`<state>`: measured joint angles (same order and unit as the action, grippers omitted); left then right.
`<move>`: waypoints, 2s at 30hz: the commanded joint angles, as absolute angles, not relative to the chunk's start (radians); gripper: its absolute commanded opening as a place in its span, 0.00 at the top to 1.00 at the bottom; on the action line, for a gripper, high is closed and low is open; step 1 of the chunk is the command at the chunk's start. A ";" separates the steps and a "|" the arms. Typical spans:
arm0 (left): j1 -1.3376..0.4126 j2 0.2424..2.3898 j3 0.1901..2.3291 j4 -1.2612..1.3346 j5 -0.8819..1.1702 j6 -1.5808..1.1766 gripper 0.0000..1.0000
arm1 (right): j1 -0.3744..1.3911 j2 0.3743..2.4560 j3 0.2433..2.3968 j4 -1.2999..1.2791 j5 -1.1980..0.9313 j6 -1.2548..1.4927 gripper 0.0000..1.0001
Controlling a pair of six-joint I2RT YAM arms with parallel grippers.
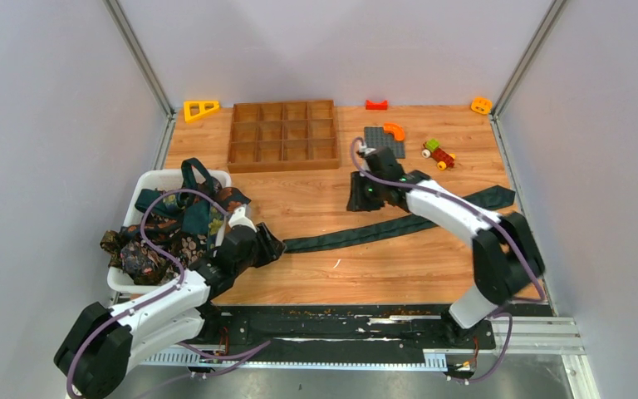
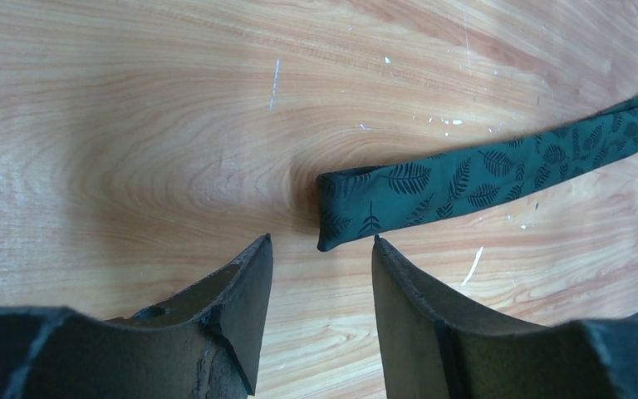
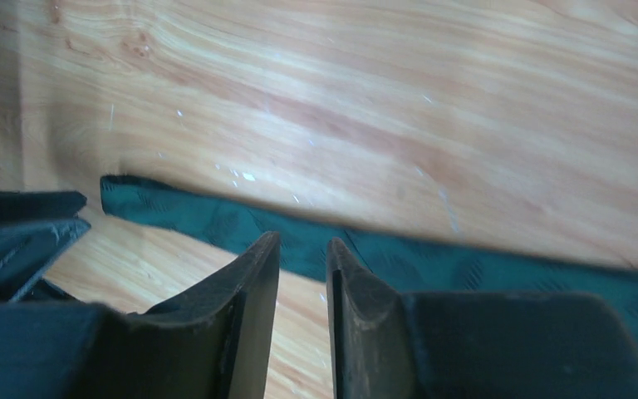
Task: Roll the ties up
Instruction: Roll the tie at the center of the board.
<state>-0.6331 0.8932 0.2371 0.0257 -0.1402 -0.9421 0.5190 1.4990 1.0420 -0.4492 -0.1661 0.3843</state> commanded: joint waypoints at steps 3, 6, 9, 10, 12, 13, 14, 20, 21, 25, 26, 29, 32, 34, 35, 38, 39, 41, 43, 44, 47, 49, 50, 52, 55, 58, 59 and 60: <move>-0.629 0.844 0.219 0.016 -0.160 -0.948 0.46 | 0.611 1.796 1.308 -0.557 -0.122 0.378 0.80; -0.630 0.830 0.214 0.006 -0.161 -0.946 0.46 | 0.615 1.875 1.357 -0.603 -0.109 0.379 0.84; -0.630 0.823 0.209 0.005 -0.164 -0.942 0.47 | 0.626 1.895 1.355 -0.630 -0.094 0.384 0.87; -0.629 0.822 0.207 0.005 -0.167 -0.942 0.47 | 0.634 1.889 1.344 -0.629 -0.089 0.386 0.88; -0.629 0.825 0.205 0.006 -0.171 -0.941 0.47 | 0.647 1.873 1.319 -0.632 -0.075 0.396 0.88; -0.629 0.826 0.205 0.009 -0.171 -0.940 0.47 | 0.654 1.863 1.306 -0.633 -0.072 0.399 0.88; -0.630 0.830 0.206 0.014 -0.171 -0.940 0.47 | 0.659 1.855 1.293 -0.633 -0.070 0.403 0.88; -0.629 0.850 0.210 0.030 -0.167 -0.937 0.47 | 0.682 1.829 1.227 -0.620 -0.073 0.420 0.89; -0.630 0.852 0.211 0.032 -0.167 -0.938 0.48 | 0.685 1.826 1.225 -0.623 -0.069 0.421 0.90; -0.629 0.850 0.208 0.034 -0.164 -0.940 0.48 | 0.695 1.801 1.215 -0.627 -0.038 0.429 0.91; -0.629 0.849 0.207 0.034 -0.164 -0.940 0.48 | 0.696 1.796 1.217 -0.627 -0.035 0.429 0.91; -0.629 0.846 0.203 0.039 -0.160 -0.944 0.48 | 0.701 1.789 1.230 -0.624 -0.017 0.432 0.90; -0.629 0.841 0.201 0.041 -0.154 -0.944 0.48 | 0.710 1.781 1.262 -0.625 -0.002 0.425 0.86; -0.629 0.834 0.199 0.049 -0.147 -0.935 0.47 | 0.717 1.765 1.276 -0.626 -0.001 0.419 0.82; -0.630 0.831 0.195 0.058 -0.141 -0.927 0.46 | 0.720 1.756 1.279 -0.625 0.031 0.417 0.81; -0.629 0.825 0.188 0.111 -0.108 -0.879 0.45 | 0.725 1.720 1.255 -0.610 0.036 0.418 0.81; -0.629 0.826 0.193 0.118 -0.102 -0.857 0.44 | 0.726 1.707 1.242 -0.603 0.029 0.419 0.80; -0.630 0.837 0.207 0.108 -0.097 -0.816 0.44 | 0.730 1.685 1.214 -0.591 0.023 0.425 0.80; -0.629 0.848 0.210 0.110 -0.084 -0.790 0.45 | 0.733 1.666 1.187 -0.585 0.022 0.429 0.80; -0.630 0.853 0.209 0.121 -0.073 -0.781 0.46 | 0.735 1.657 1.175 -0.582 0.022 0.431 0.80; -0.629 0.876 0.205 0.158 -0.030 -0.765 0.47 | 0.737 1.634 1.139 -0.573 0.017 0.438 0.80; -0.630 0.900 0.204 0.181 -0.008 -0.756 0.47 | 0.740 1.619 1.121 -0.564 0.015 0.441 0.80; -0.630 0.914 0.204 0.190 -0.006 -0.755 0.47 | 0.744 1.610 1.112 -0.557 -0.017 0.442 0.80; -0.629 0.939 0.202 0.211 0.009 -0.757 0.49 | 0.750 1.597 1.097 -0.546 -0.036 0.443 0.80; -0.629 0.971 0.195 0.248 0.022 -0.767 0.52 | 0.765 1.575 1.072 -0.522 -0.056 0.446 0.80; -0.629 0.996 0.190 0.278 0.026 -0.777 0.57 | 0.774 1.551 1.043 -0.480 -0.093 0.464 0.80; -0.629 1.003 0.189 0.283 0.025 -0.781 0.59 | 0.776 1.542 1.034 -0.465 -0.106 0.471 0.80; -0.629 1.006 0.188 0.285 0.022 -0.786 0.62 | 0.779 1.537 1.026 -0.450 -0.122 0.476 0.80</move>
